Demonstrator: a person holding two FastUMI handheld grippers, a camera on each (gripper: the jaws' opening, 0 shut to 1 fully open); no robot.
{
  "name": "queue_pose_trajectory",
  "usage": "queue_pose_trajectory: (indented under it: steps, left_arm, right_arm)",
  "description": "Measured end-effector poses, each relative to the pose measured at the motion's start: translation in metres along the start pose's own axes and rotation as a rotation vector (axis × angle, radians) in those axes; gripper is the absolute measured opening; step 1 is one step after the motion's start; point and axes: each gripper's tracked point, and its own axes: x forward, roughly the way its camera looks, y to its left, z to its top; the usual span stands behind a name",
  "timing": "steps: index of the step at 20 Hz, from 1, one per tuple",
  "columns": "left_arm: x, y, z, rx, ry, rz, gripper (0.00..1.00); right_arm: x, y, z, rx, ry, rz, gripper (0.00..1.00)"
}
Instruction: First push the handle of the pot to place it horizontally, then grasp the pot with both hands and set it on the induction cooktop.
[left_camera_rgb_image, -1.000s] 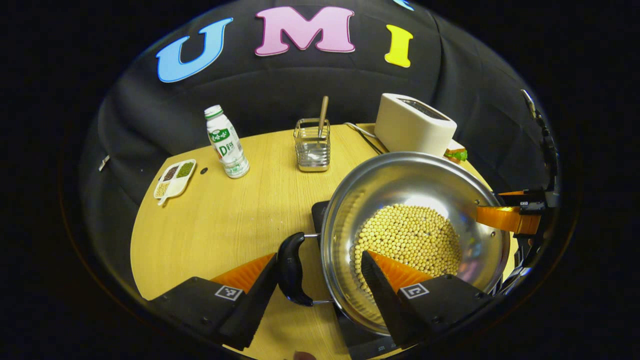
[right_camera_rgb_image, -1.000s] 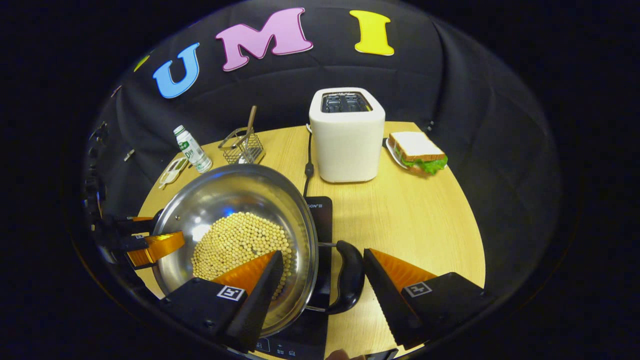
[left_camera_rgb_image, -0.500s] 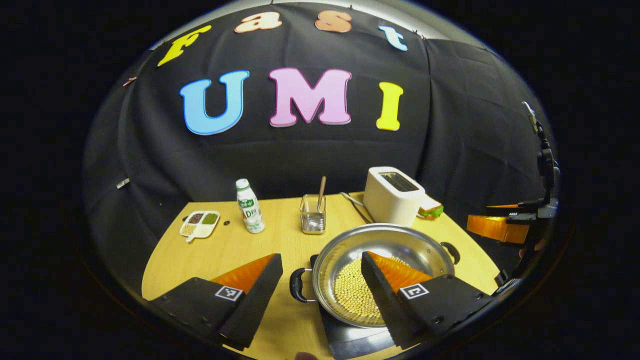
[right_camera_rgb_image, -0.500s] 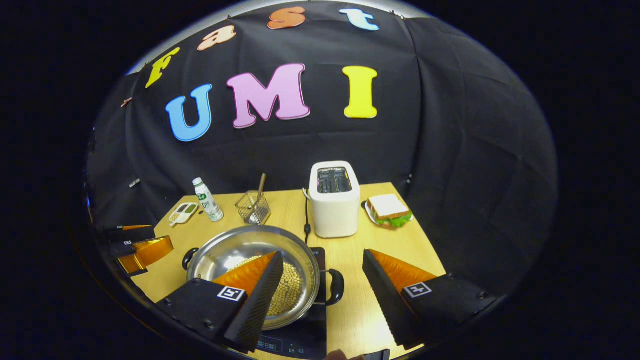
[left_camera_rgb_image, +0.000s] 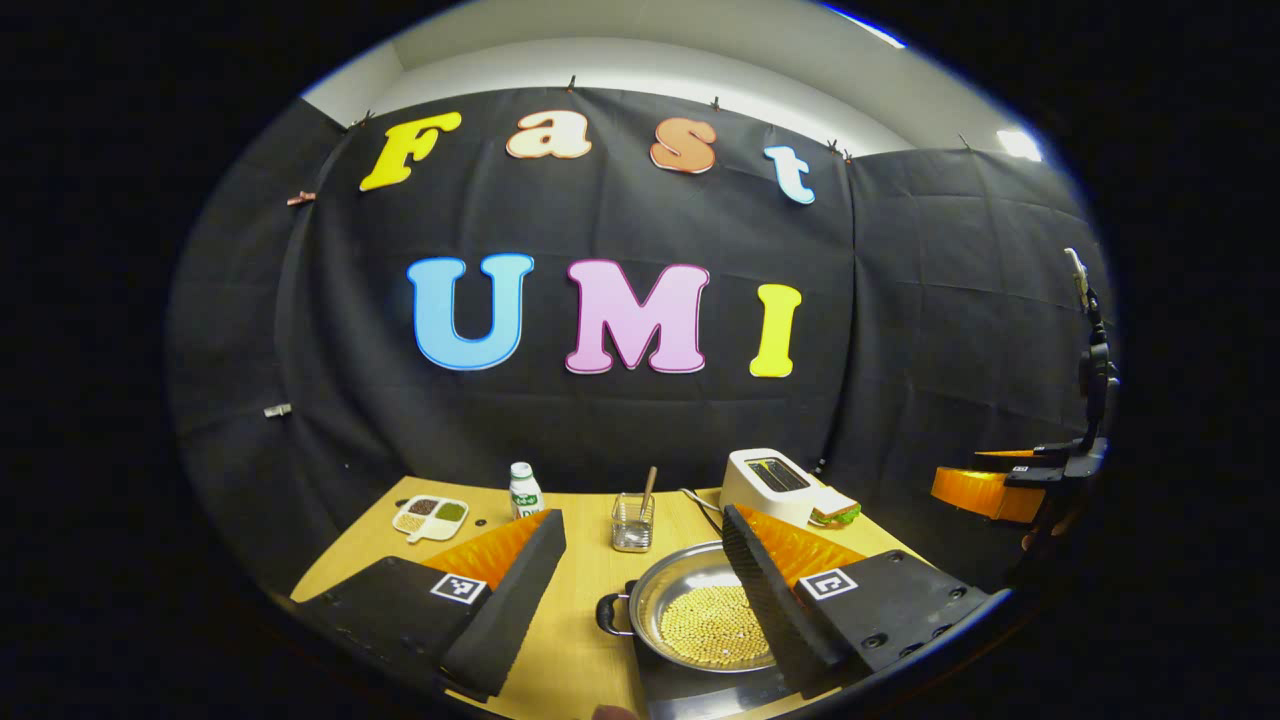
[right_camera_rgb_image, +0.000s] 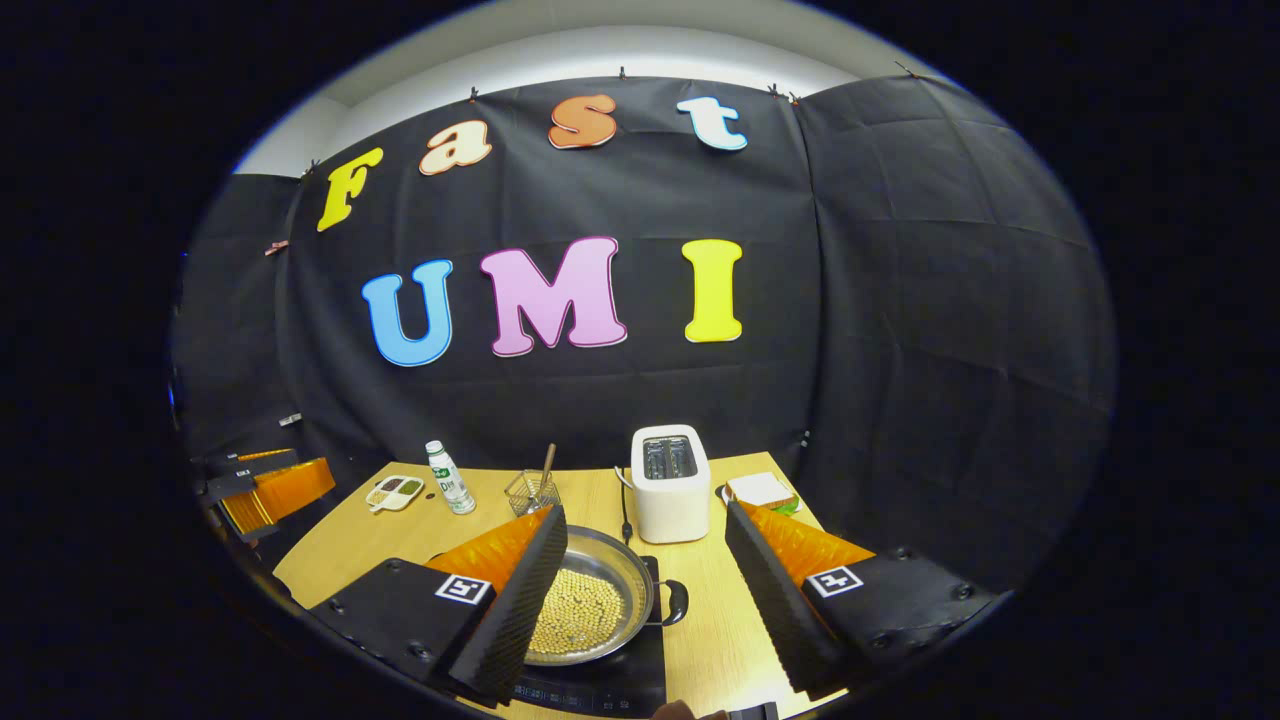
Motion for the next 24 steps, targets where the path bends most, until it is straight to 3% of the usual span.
queue_pose_trajectory:
  steps: [6,12,24]
  left_arm:
    - [-0.046,0.004,0.013,-0.006,-0.074,0.001,0.98]
    - [-0.060,0.010,0.006,-0.012,-0.055,0.014,0.98]
    - [-0.055,0.003,0.007,0.012,-0.042,-0.006,0.98]
  right_arm:
    - [-0.037,0.017,0.021,-0.005,-0.104,0.018,0.98]
    - [-0.051,0.036,0.030,-0.036,-0.173,0.031,0.98]
    - [-0.045,0.036,0.022,-0.027,-0.146,0.017,0.98]
